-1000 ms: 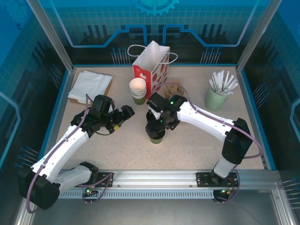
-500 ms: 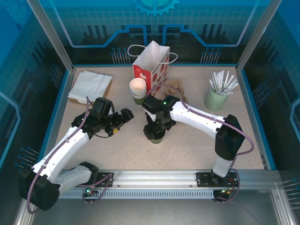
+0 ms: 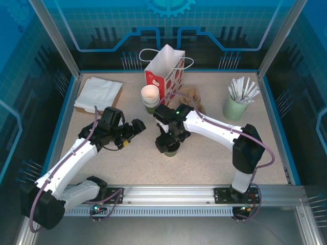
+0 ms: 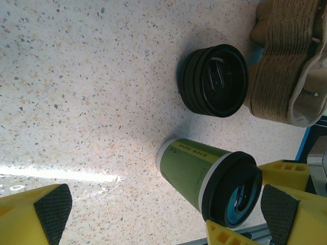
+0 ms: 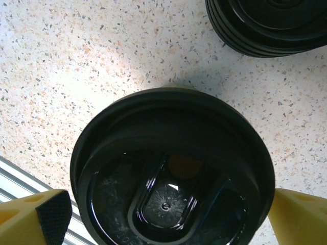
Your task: Pack the takeout coffee
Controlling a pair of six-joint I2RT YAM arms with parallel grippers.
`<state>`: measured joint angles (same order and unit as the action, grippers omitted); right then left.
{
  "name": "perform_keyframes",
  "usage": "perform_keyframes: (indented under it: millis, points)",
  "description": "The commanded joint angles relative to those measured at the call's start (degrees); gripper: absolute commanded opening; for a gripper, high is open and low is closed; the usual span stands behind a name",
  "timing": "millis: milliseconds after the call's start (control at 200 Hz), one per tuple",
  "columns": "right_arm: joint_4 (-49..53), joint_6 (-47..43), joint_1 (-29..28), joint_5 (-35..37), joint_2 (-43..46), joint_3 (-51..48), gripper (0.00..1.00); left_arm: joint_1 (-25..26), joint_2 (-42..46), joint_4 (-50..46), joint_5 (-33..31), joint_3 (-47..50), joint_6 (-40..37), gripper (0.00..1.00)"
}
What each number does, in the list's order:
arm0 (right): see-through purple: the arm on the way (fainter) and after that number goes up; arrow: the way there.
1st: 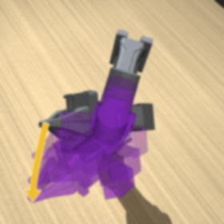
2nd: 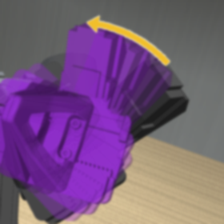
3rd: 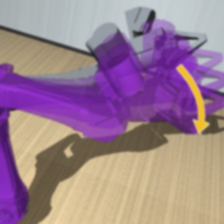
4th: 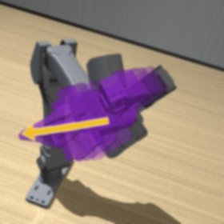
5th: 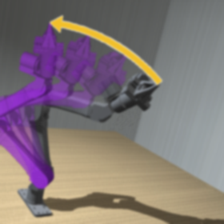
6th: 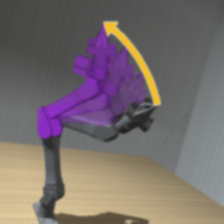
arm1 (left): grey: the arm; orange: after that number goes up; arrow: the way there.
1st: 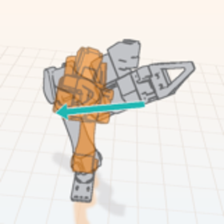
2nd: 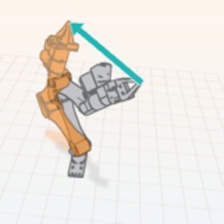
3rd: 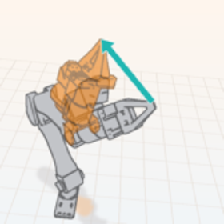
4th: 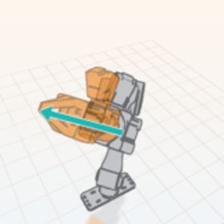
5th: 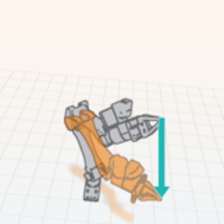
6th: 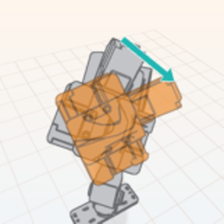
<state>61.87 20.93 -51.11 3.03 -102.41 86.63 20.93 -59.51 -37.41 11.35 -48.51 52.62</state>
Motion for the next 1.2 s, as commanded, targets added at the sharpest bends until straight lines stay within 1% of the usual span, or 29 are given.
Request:
perform_keyframes:
  millis: [0,280,425,640,775,860,966,1096,1196]
  points:
    - [0.2,-0.8,-1.0,0.0,-2.0,1.4,1.00,-0.5,0.8,-0.2,-0.5,0.9,0.6,0.99]
    - [0.2,-1.3,-1.2,0.5,-3.8,2.0,1.00,-0.5,0.9,-0.5,-0.5,1.0,0.5,0.99]
    - [0.2,-1.4,-1.1,0.4,-3.2,1.6,0.90,-0.5,0.8,-0.5,-0.7,1.0,0.3,0.99]
    - [1.5,-0.9,-0.8,0.7,-0.9,0.1,0.87,-0.5,0.6,-0.8,-0.9,0.8,0.0,0.99]
    - [1.9,0.3,1.4,0.3,3.2,-3.8,0.86,-0.5,0.2,-1.2,-1.0,0.1,-0.6,0.99]
    - [1.9,0.7,4.0,0.5,7.1,-7.9,0.86,-0.5,-0.5,-1.6,-1.3,-0.9,-1.2,0.99]
    - [1.8,0.3,9.4,0.0,12.0,-13.4,0.86,-0.5,-1.1,-1.9,-1.7,-2.0,-1.8,0.99]
    - [1.9,-1.7,18.8,-0.4,17.7,-17.8,0.86,-0.5,-1.5,-2.0,-2.4,-3.1,-2.8,0.99]
    - [1.7,-4.5,26.9,-0.9,19.8,-19.2,0.86,-0.5,-1.9,-2.1,-2.6,-3.6,-3.3,0.99]
